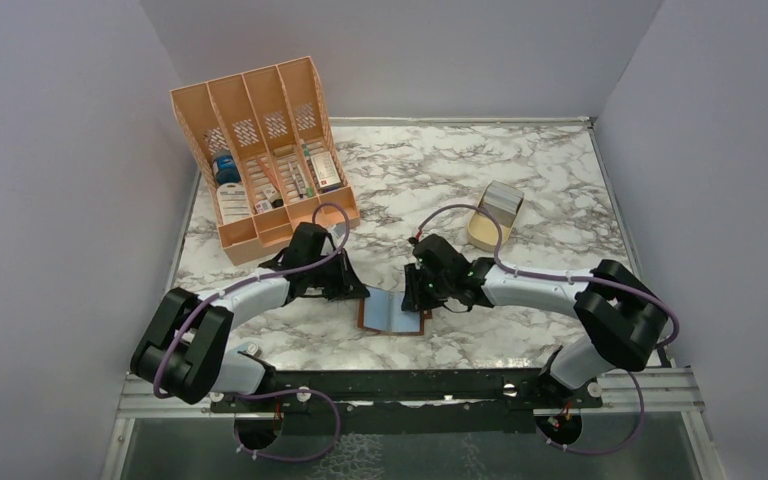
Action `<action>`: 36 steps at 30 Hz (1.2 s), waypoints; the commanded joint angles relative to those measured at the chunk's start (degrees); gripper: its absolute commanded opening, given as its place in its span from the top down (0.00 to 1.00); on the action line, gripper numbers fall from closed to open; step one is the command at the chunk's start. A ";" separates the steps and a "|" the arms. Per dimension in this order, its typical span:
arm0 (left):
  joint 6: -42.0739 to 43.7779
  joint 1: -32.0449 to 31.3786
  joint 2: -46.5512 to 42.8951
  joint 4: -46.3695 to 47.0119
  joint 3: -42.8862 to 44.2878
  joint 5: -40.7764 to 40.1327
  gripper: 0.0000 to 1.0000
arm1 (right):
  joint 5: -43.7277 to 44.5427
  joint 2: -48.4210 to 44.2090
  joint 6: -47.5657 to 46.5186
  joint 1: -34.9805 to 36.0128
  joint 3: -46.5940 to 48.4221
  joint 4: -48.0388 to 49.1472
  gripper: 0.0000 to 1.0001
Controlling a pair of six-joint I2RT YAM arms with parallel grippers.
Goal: Put the credit cards into the card holder
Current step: Open the card holder at the center of the board, then pick up the credit card from the storage box.
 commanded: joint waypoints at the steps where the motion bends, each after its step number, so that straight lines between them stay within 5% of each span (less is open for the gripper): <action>1: 3.05 -0.23 -0.64 -2.50 1.94 -1.95 1.00 | 6.17 1.30 0.96 0.35 -2.77 -1.76 0.75; 14: 2.54 -0.23 -3.32 -0.85 2.32 2.92 1.00 | 4.01 -3.84 -4.00 0.35 0.15 3.15 0.72; 28: 7.86 -0.21 -4.13 -9.57 6.48 1.12 1.00 | 17.98 -7.09 -36.52 -1.32 11.97 3.75 0.67; 32: 8.26 -0.21 -4.30 -9.76 6.44 2.47 1.00 | 24.99 -3.45 -44.64 -5.33 15.13 3.44 0.67; 36: 9.51 -0.21 -4.54 -11.72 7.03 4.45 1.00 | 22.35 -0.89 -48.72 -13.19 18.38 1.89 0.63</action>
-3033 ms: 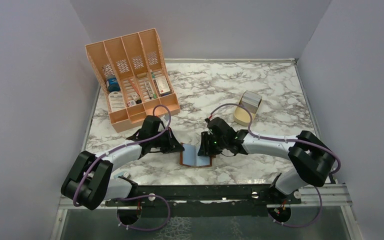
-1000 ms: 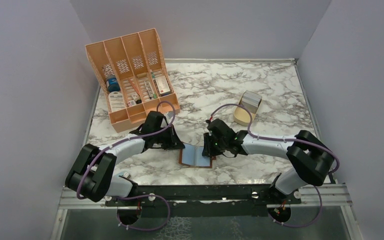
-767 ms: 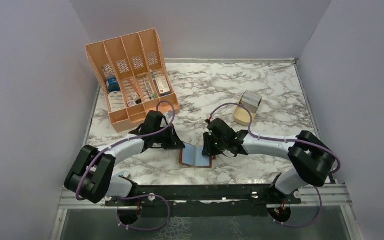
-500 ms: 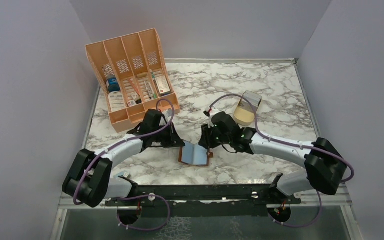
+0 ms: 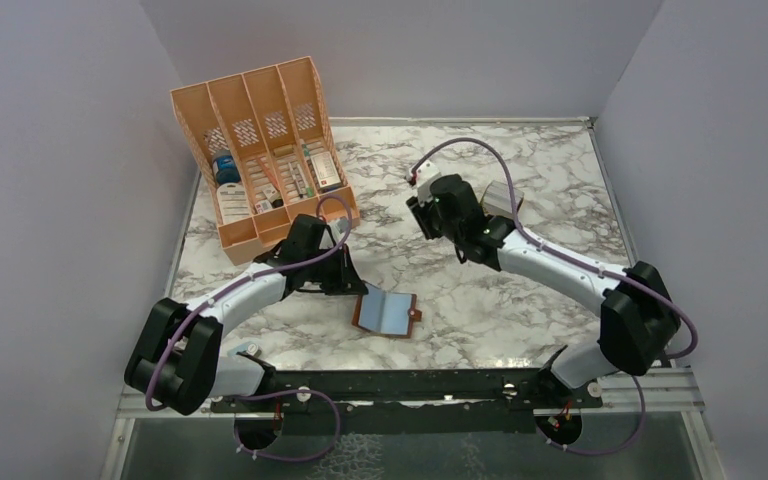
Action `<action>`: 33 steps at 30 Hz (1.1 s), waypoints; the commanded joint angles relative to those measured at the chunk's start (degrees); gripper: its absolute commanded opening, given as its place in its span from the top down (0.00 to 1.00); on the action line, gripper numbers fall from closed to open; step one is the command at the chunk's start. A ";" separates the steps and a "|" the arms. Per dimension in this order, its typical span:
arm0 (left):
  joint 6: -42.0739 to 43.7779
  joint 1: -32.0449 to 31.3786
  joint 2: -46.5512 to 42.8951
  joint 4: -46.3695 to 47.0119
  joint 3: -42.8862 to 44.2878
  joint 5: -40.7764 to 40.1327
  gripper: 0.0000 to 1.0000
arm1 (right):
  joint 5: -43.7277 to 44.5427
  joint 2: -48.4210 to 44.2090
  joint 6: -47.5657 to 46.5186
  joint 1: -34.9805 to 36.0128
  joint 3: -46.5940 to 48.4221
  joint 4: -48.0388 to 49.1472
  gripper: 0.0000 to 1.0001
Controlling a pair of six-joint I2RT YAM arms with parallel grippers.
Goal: Put the credit cards into the card holder
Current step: Pick up the credit card from the storage box.
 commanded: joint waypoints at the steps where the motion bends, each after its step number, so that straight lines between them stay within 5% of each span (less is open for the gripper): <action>1: 2.95 -0.23 -1.68 -3.58 2.19 3.29 1.00 | 2.37 3.02 -8.97 -8.58 4.57 -2.03 0.60; 9: 4.49 -0.21 -3.92 -5.69 2.50 3.60 1.00 | 1.78 9.28 -16.82 -18.17 10.36 -4.91 0.45; 18: 4.56 -0.20 -4.76 -5.59 2.47 4.07 1.00 | 0.80 14.65 -30.40 -22.98 11.42 -4.33 0.44; 33: 4.14 -0.23 -4.17 -5.13 2.30 3.91 1.00 | -2.19 17.75 -36.01 -26.09 10.23 -8.25 0.48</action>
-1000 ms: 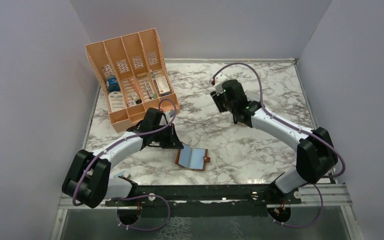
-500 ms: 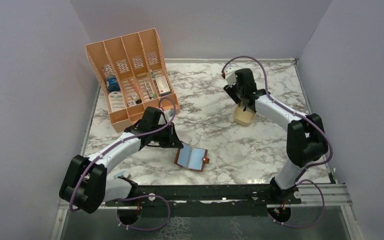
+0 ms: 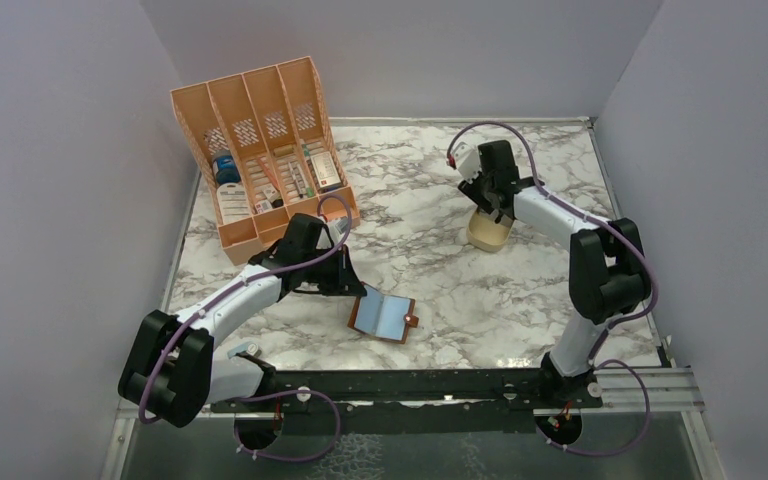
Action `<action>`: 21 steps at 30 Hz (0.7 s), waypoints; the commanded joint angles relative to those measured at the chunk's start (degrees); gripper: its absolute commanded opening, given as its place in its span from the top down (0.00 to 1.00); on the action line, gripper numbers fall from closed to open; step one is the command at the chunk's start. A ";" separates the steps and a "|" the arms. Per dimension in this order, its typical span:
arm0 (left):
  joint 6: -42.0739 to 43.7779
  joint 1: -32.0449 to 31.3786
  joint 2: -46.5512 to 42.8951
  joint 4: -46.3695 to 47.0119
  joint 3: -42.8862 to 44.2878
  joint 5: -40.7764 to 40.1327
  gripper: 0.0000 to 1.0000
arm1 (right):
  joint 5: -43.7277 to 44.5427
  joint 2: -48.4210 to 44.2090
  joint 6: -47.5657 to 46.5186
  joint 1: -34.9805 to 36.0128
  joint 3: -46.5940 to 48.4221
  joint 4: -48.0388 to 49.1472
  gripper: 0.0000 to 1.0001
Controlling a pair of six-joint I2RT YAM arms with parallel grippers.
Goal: Put the credit cards into the card holder
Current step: Pick up the credit card from the storage box.
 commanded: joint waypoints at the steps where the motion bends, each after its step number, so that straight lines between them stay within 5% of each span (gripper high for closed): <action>1: 0.24 -0.22 -0.76 0.09 1.21 1.98 1.00 | -2.32 0.78 -1.82 0.06 -0.39 -1.96 0.48; 12: 0.25 -0.14 -1.02 0.19 1.14 2.10 1.00 | -1.91 0.48 -1.76 0.09 -1.33 -2.73 0.39; 21: 0.30 -0.20 -1.36 0.15 1.15 2.20 1.00 | 1.38 1.64 -3.40 0.16 -2.61 -2.33 0.41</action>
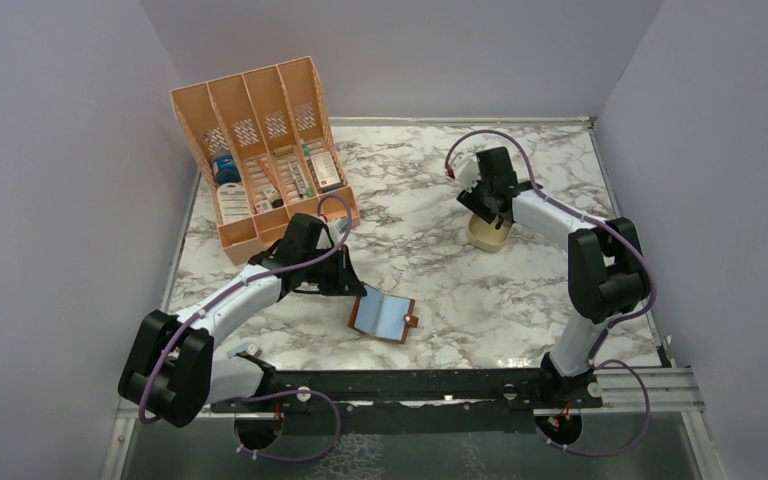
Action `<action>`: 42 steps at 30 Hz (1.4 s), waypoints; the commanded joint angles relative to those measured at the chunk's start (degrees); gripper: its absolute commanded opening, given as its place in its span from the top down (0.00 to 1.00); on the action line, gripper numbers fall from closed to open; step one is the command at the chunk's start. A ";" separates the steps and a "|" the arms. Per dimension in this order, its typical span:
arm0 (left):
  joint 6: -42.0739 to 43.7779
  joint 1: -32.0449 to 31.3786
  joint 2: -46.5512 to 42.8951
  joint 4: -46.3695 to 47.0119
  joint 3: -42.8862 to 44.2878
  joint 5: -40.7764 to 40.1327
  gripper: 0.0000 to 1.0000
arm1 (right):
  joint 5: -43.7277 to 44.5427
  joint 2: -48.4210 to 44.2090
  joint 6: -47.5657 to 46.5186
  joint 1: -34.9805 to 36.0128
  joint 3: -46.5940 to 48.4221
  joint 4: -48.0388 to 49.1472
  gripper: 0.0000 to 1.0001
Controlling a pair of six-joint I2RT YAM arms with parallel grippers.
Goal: Put the credit cards into the card holder
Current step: Pick up the credit card from the storage box.
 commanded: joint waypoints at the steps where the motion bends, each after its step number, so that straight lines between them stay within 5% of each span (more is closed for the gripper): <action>1: 0.30 -0.16 -1.37 0.16 1.15 2.17 1.00 | 3.25 1.23 -1.57 0.11 -0.96 0.67 0.42; 42: 0.04 -0.22 -1.41 0.19 1.06 1.72 1.00 | 6.70 -1.27 -0.12 0.17 1.15 3.10 0.86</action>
